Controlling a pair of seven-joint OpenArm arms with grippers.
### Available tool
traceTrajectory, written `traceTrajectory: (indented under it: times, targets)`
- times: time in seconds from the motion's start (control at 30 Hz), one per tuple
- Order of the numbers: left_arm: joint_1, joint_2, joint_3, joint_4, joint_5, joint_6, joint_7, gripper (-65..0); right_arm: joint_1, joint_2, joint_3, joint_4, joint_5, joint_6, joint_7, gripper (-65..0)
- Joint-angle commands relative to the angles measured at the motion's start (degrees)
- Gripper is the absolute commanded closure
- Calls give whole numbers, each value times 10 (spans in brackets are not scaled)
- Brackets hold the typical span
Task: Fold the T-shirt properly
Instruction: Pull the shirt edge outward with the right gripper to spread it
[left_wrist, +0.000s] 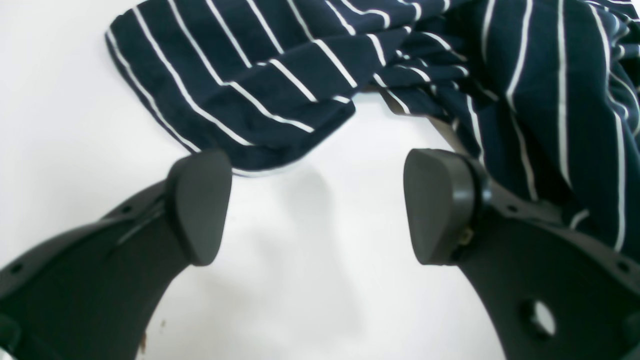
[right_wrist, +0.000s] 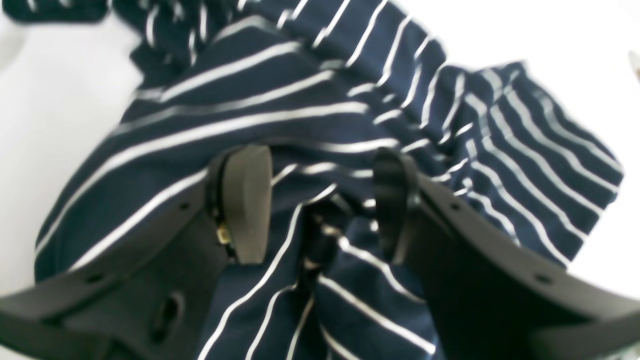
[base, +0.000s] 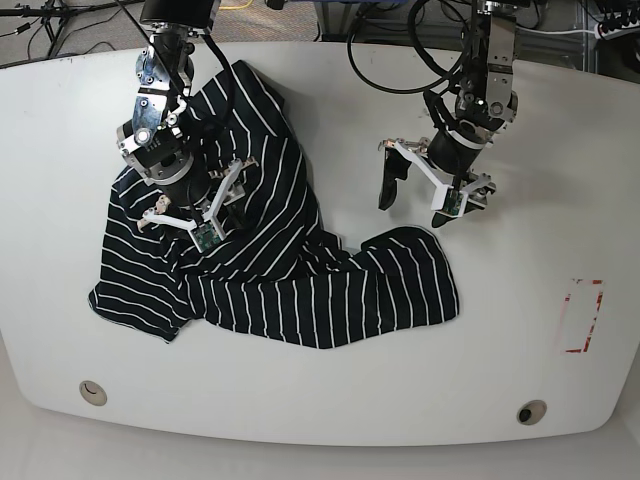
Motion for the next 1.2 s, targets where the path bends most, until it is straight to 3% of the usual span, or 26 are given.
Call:
traceTrajectory:
  times: [0.0,0.57,0.6,0.77,1.17]
  targets:
    - [1,-4,-7,1,-4,1,-25,-500,-1,3,-5,5,8,2,36,-312]
    - [-5,-7,47,-61,-7,0,-46,-493,10,2,5,5,8,-14,47,-314]
    - [3,-12,36,-62,8,4,-24,-478,-7,-9,-2,-24,2,-14,29,-308]
    - [1,-26,25,-45,36,4,5,-446,-13,-8,-3,-22,1,-10,5,-308]
    - [2,-28,24,17,37,3,9,-433,-14,-3,-1,13,1,-10,3,-308]
